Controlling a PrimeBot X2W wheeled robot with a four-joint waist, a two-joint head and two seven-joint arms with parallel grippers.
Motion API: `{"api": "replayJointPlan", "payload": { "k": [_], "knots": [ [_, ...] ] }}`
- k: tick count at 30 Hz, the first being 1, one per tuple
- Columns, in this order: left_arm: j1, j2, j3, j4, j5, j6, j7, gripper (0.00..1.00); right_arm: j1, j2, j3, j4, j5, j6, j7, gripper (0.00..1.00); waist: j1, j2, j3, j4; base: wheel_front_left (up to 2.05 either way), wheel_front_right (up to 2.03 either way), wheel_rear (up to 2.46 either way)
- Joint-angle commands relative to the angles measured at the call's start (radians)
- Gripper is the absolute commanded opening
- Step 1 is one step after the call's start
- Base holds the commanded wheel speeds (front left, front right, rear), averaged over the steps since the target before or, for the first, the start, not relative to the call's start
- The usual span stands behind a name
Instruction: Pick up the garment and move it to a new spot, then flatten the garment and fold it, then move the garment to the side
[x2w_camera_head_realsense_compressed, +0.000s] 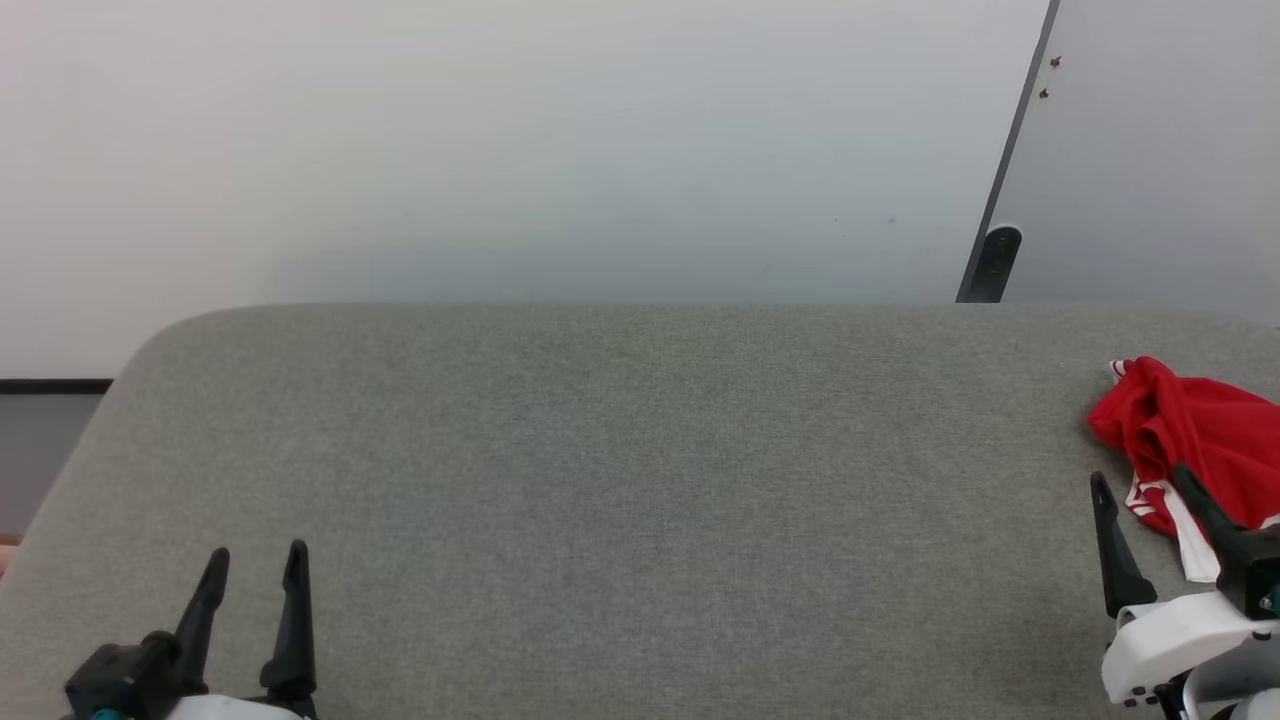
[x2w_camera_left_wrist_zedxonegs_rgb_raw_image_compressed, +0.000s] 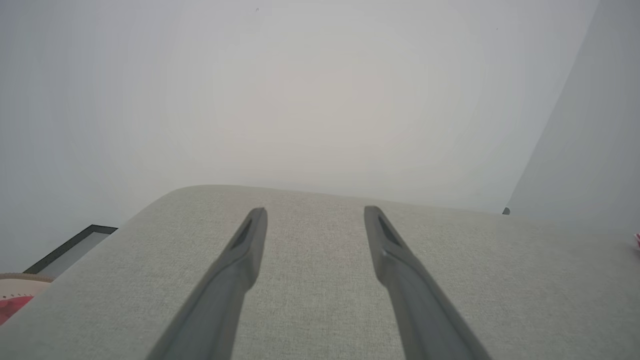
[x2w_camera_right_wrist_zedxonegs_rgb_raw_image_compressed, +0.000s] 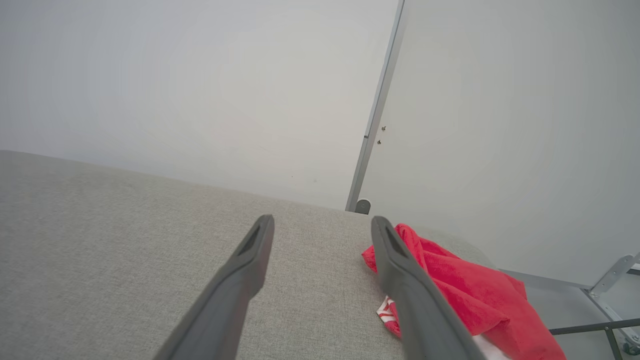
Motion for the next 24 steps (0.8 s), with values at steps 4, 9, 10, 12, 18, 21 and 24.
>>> {"api": "replayJointPlan", "payload": {
  "k": [4,9,10,12,18,21,24],
  "knots": [
    [0.013,0.015,-0.011,0.006,-0.028,-0.002,0.000,1.00,0.022,0.010,0.002,-0.003,-0.003,-0.001,-0.008,1.00,0.0000,0.0000,-0.005,-0.004,0.00,0.00,0.00],
    [0.024,0.024,-0.014,0.001,-0.043,-0.002,0.000,1.00,0.031,0.012,-0.001,-0.009,0.001,-0.001,-0.008,1.00,0.0000,0.0000,-0.008,-0.006,0.00,0.00,0.00],
    [0.026,0.026,-0.012,0.002,-0.042,-0.002,0.000,1.00,0.033,0.013,0.000,-0.010,0.000,-0.001,-0.006,1.00,0.0000,0.0000,-0.008,-0.007,0.00,0.00,0.00],
    [0.028,0.027,-0.011,0.005,-0.042,-0.002,0.000,1.00,0.032,0.014,0.002,-0.013,0.000,-0.001,-0.003,1.00,0.0000,0.0000,-0.008,-0.007,0.00,0.00,0.00],
    [0.033,0.027,-0.008,0.005,-0.026,-0.002,0.000,0.00,0.038,0.015,0.004,-0.018,0.001,-0.001,0.003,0.00,0.0000,0.0000,-0.007,-0.006,0.00,0.00,0.00],
    [0.028,0.013,-0.017,0.029,-0.033,0.000,0.003,0.00,0.029,0.022,0.007,0.009,0.005,0.000,0.004,0.00,0.0000,0.0000,-0.007,-0.007,0.00,0.00,0.00],
    [0.027,0.000,-0.016,0.041,-0.069,0.000,0.016,0.00,0.028,0.031,-0.004,0.026,0.045,0.000,0.020,0.00,0.0000,0.0000,-0.006,-0.007,0.00,0.00,0.00]
  ]
}}
